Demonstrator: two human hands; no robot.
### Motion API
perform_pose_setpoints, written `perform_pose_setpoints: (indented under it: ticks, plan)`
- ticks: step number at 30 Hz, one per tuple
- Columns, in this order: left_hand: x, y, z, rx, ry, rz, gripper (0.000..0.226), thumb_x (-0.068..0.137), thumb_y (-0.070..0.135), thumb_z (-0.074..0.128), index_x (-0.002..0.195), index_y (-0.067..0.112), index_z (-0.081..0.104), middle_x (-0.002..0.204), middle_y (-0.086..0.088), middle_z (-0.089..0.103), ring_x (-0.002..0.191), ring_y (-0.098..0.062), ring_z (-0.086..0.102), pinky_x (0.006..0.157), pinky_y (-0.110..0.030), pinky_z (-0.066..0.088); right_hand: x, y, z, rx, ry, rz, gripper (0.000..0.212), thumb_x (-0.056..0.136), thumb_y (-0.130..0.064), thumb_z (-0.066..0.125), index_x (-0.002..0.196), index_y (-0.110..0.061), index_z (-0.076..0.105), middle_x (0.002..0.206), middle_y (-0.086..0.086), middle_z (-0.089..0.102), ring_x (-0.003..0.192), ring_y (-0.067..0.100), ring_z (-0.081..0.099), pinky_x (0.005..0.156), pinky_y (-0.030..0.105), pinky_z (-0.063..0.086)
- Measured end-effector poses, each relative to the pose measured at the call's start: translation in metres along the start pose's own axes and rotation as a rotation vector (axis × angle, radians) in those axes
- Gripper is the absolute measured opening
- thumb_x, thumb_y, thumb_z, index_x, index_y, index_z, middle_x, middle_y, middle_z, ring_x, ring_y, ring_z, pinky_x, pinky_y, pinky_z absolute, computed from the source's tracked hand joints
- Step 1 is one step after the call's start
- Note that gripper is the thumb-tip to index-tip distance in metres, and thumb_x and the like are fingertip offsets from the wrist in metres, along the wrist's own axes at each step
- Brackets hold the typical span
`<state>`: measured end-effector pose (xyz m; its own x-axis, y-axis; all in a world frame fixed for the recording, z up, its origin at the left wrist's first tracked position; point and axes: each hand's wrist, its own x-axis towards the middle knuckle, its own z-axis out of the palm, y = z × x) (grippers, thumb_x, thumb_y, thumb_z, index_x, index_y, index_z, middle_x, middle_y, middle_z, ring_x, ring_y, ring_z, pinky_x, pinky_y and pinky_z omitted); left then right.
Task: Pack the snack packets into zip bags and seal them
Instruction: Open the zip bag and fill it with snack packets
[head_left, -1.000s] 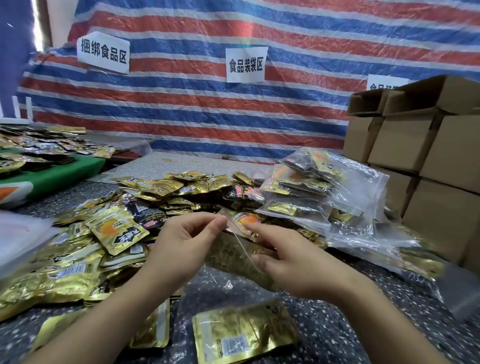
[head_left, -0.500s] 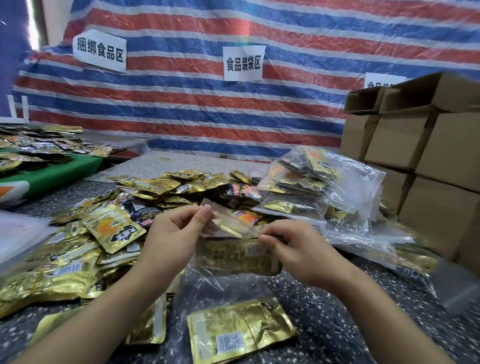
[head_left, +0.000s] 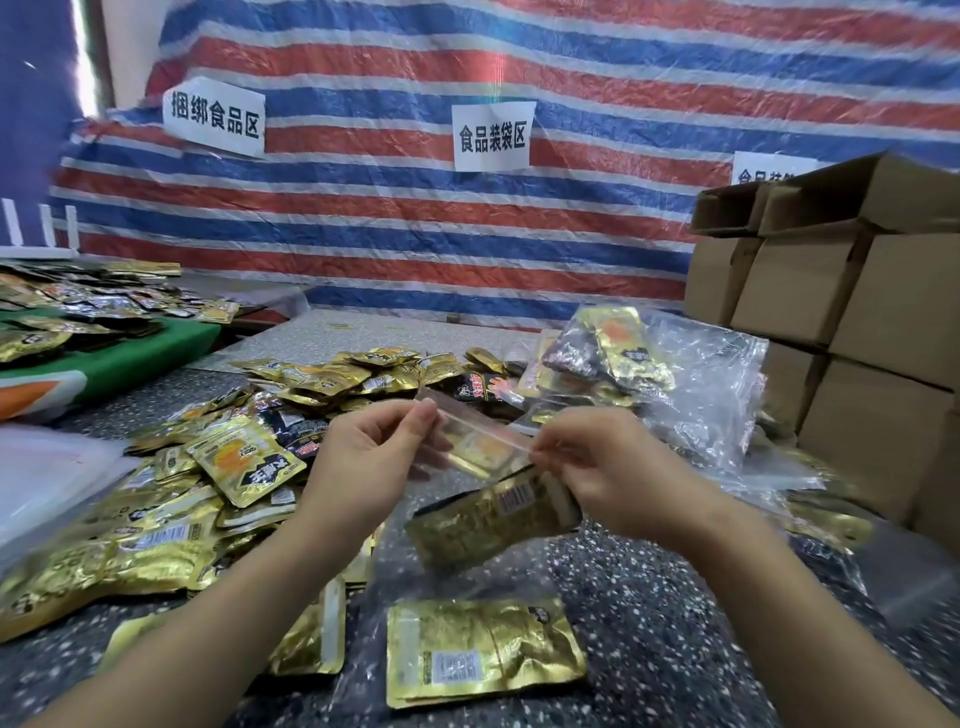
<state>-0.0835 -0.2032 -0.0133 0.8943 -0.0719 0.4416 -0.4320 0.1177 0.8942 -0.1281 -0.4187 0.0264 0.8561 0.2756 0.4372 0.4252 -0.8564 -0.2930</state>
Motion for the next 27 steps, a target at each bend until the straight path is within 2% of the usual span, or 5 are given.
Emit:
perform_pose_setpoints:
  ticks: [6, 11, 15, 22, 27]
  plan:
    - [0.010, 0.047, 0.013, -0.087, 0.015, 0.049, 0.027, 0.089, 0.034, 0.059, 0.074, 0.017, 0.073, 0.069, -0.007, 0.073, 0.056, -0.020, 0.070, 0.044, -0.020, 0.050, 0.005, -0.013, -0.043, 0.113, 0.159, -0.027, 0.032, 0.093, -0.005, 0.064, 0.076, -0.032, 0.064, 0.071, -0.011, 0.064, 0.069, 0.007, 0.061, 0.065, 0.027, 0.054]
    - [0.011, 0.074, 0.021, -0.151, 0.016, 0.118, 0.026, 0.095, 0.031, 0.056, 0.081, 0.013, 0.068, 0.066, -0.003, 0.071, 0.053, -0.018, 0.068, 0.044, -0.023, 0.051, 0.006, -0.028, -0.069, 0.122, 0.242, -0.093, 0.017, 0.097, -0.007, 0.060, 0.086, -0.016, 0.068, 0.069, -0.008, 0.062, 0.060, 0.001, 0.054, 0.058, 0.013, 0.042]
    - [0.009, 0.090, 0.022, -0.157, 0.013, 0.178, 0.026, 0.093, 0.036, 0.056, 0.080, 0.017, 0.067, 0.068, -0.003, 0.072, 0.052, -0.018, 0.069, 0.045, -0.025, 0.052, 0.003, -0.038, -0.083, 0.129, 0.283, -0.140, 0.015, 0.097, -0.006, 0.058, 0.089, -0.013, 0.068, 0.073, -0.005, 0.062, 0.066, 0.002, 0.055, 0.061, 0.014, 0.043]
    - [0.008, 0.074, 0.027, 0.002, -0.018, 0.196, 0.025, 0.098, 0.032, 0.054, 0.086, 0.013, 0.066, 0.071, -0.004, 0.072, 0.052, -0.022, 0.069, 0.044, -0.028, 0.052, 0.002, -0.036, -0.083, -0.089, 0.023, -0.002, 0.021, 0.095, -0.001, 0.050, 0.092, -0.013, 0.067, 0.084, -0.001, 0.067, 0.082, 0.019, 0.063, 0.079, 0.043, 0.054]
    - [0.010, 0.053, 0.024, -0.044, 0.016, 0.035, 0.026, 0.100, 0.029, 0.052, 0.083, 0.014, 0.065, 0.069, -0.006, 0.072, 0.053, -0.024, 0.068, 0.046, -0.028, 0.050, 0.005, -0.031, -0.065, -0.072, 0.039, -0.008, 0.016, 0.096, -0.006, 0.056, 0.089, -0.016, 0.066, 0.082, -0.008, 0.063, 0.079, 0.010, 0.058, 0.073, 0.030, 0.049]
